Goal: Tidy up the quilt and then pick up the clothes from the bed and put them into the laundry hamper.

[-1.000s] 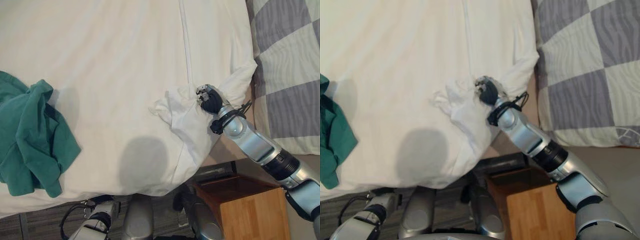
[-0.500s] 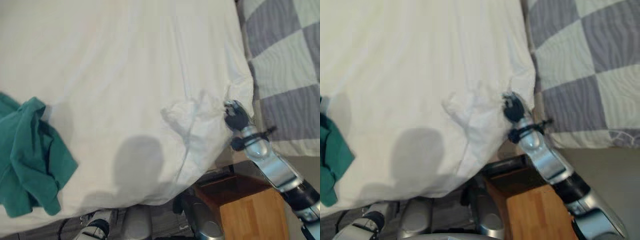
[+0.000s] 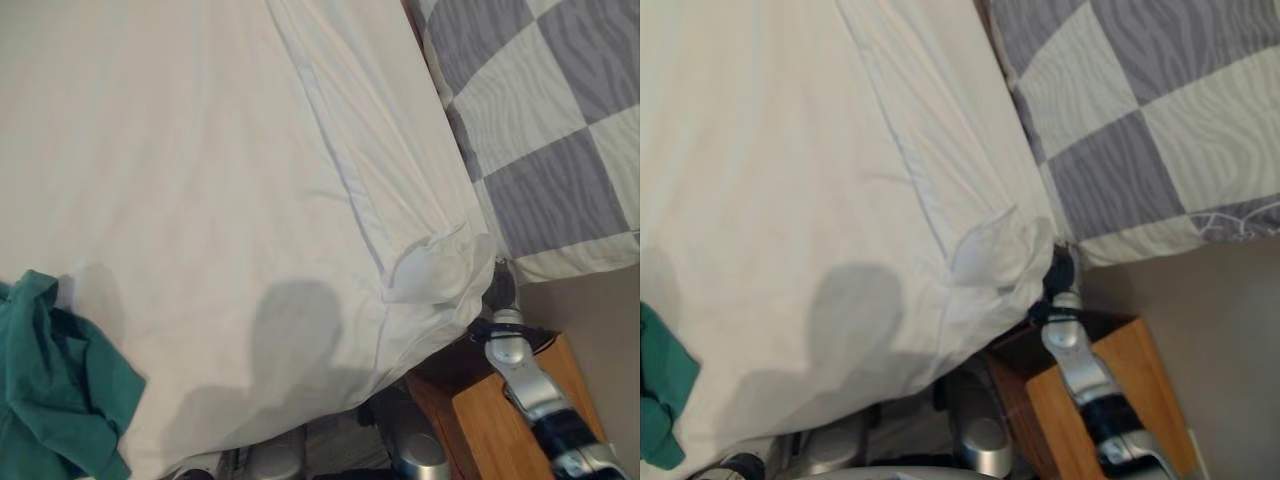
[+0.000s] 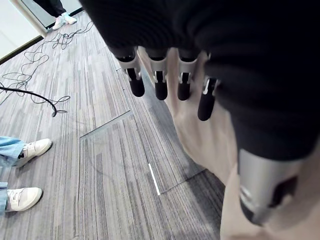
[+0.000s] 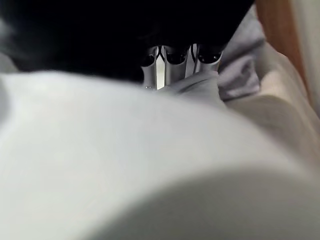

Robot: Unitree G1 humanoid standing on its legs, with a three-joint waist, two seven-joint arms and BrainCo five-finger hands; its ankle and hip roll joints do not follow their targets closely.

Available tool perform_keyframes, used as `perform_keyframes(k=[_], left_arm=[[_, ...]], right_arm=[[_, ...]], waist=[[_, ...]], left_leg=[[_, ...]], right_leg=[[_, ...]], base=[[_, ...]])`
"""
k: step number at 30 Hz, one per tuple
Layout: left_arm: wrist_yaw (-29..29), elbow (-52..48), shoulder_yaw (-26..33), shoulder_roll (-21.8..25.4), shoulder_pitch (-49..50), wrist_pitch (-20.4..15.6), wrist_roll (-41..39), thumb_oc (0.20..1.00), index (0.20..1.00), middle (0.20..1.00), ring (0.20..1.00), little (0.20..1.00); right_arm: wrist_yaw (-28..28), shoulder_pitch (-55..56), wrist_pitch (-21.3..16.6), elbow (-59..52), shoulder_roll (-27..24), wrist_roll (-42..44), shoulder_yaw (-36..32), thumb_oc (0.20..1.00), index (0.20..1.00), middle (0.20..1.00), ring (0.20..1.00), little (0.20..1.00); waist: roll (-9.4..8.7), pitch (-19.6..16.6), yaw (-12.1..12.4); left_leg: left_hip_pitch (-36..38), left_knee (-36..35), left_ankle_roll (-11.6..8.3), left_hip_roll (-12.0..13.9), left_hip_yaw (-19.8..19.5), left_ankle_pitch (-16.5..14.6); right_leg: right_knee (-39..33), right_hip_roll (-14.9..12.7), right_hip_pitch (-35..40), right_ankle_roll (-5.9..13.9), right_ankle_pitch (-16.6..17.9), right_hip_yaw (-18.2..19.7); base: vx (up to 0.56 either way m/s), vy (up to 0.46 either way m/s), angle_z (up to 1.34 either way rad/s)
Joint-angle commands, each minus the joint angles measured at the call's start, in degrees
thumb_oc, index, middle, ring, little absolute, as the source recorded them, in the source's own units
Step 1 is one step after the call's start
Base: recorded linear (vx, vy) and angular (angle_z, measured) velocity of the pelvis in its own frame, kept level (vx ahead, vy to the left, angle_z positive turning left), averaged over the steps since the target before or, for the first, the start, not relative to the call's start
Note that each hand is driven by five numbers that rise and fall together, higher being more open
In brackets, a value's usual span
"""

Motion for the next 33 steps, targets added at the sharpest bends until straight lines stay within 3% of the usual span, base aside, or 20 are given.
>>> perform_keyframes(k=[1, 6, 11, 17, 22, 27, 29, 30, 32, 33], left_arm=[[0.4, 3.5, 1.5, -0.4, -2.4, -2.9, 4.4, 1.000, 1.000, 1.000, 1.000, 1.000], [-0.5, 5.1, 0.8, -0.2, -2.1, -3.6, 7.1, 1.000, 1.000, 1.000, 1.000, 1.000], [-2.7, 6.2, 1.9, 1.5, -1.3, -4.8, 8.5, 1.000, 1.000, 1.000, 1.000, 1.000], [-4.2, 6.2, 3.3, 2.4, -0.4, -5.3, 9.3, 1.000, 1.000, 1.000, 1.000, 1.000], [-4.4, 6.0, 4.1, 2.9, 0.2, -6.4, 10.3, 1.000, 1.000, 1.000, 1.000, 1.000], [-3.6, 4.6, 4.3, 2.9, 0.7, -5.2, 11.7, 1.000, 1.000, 1.000, 1.000, 1.000], [-3.6, 4.2, 4.3, 3.2, 1.1, -4.5, 12.0, 1.000, 1.000, 1.000, 1.000, 1.000], [-3.9, 3.5, 4.3, 3.5, 1.2, -3.3, 11.5, 1.000, 1.000, 1.000, 1.000, 1.000], [-4.0, 2.8, 4.3, 3.6, 1.6, -2.7, 11.0, 1.000, 1.000, 1.000, 1.000, 1.000], [-3.8, 0.7, 4.3, 3.7, 2.5, -1.3, 10.5, 1.000, 1.000, 1.000, 1.000, 1.000]], right_arm=[[-1.9, 16.0, 15.5, 26.9, -3.6, 21.4, -1.3, 1.000, 1.000, 1.000, 1.000, 1.000], [-3.6, 13.8, 21.1, 37.9, -1.8, 39.2, -7.8, 1.000, 1.000, 1.000, 1.000, 1.000], [-2.3, 15.5, 25.5, 46.7, -2.8, 51.8, -17.0, 1.000, 1.000, 1.000, 1.000, 1.000], [0.5, 18.6, 27.0, 49.9, -4.3, 55.5, -23.8, 1.000, 1.000, 1.000, 1.000, 1.000], [3.2, 20.1, 25.8, 50.4, -5.4, 50.2, -25.5, 1.000, 1.000, 1.000, 1.000, 1.000], [6.9, 18.9, 24.0, 47.2, -4.2, 45.5, -22.4, 1.000, 1.000, 1.000, 1.000, 1.000], [5.8, 18.3, 22.1, 45.5, -4.0, 45.9, -21.4, 1.000, 1.000, 1.000, 1.000, 1.000], [3.4, 16.8, 16.3, 42.8, -5.7, 45.0, -21.9, 1.000, 1.000, 1.000, 1.000, 1.000], [-0.1, 15.3, 12.2, 35.7, -8.1, 42.6, -22.5, 1.000, 1.000, 1.000, 1.000, 1.000], [-8.4, 12.8, 12.0, 18.0, -11.8, 39.2, -21.3, 1.000, 1.000, 1.000, 1.000, 1.000]], waist=[[5.59, 1.8, -3.1], [6.24, 1.8, -2.4], [4.88, 1.8, -3.1], [3.06, 0.0, -4.1], [1.88, -1.3, -4.1], [1.65, -2.1, -3.3], [1.80, -2.4, -3.1], [2.73, -2.4, -2.7], [3.52, -2.2, -2.6], [4.33, -1.5, -2.6]], left_leg=[[-5.5, -0.3, -1.11, -0.4, -2.4, -3.6], [-5.3, -0.3, -1.36, -0.1, -1.5, -3.1], [-3.8, -0.2, -1.73, 1.1, 0.5, -3.0], [-2.8, 0.6, -2.12, 2.7, 2.0, -3.3], [-2.3, 1.8, -1.97, 2.9, 1.5, -3.9], [-1.0, 1.7, -1.27, 2.3, 0.4, -4.4], [-0.8, 1.6, -1.15, 2.1, 0.4, -4.4], [-0.5, 1.1, -1.02, 1.3, -0.5, -4.2], [-0.2, 0.7, -0.92, 0.9, -1.0, -4.1], [0.1, 0.3, -0.74, 0.4, -1.6, -4.2]], right_leg=[[3.3, -3.8, -1.2, 4.40, -7.4, 0.2], [2.8, -3.7, -0.6, 4.25, -7.2, 0.2], [2.7, -3.1, 0.6, 4.76, -6.9, 0.7], [2.5, -2.6, 1.4, 5.05, -6.9, 1.3], [3.4, -2.7, 2.0, 5.29, -7.1, 1.8], [3.4, -3.4, 2.9, 5.62, -6.9, 2.5], [3.1, -3.7, 3.2, 5.76, -6.7, 2.4], [3.2, -4.0, 3.1, 5.94, -6.3, 2.5], [3.5, -4.3, 2.9, 5.97, -6.1, 2.5], [4.0, -4.5, 2.7, 5.81, -6.4, 2.5]], base=[[0.03, -0.029, 0.08], [0.02, -0.032, 0.08], [-0.03, 0.014, 0.10], [-0.05, 0.051, 0.12], [-0.03, 0.038, -0.02], [0.02, -0.009, -0.72], [0.02, -0.003, -0.39], [0.02, 0.042, -0.21], [0.00, 0.098, -0.18], [-0.03, 0.100, -0.28]])
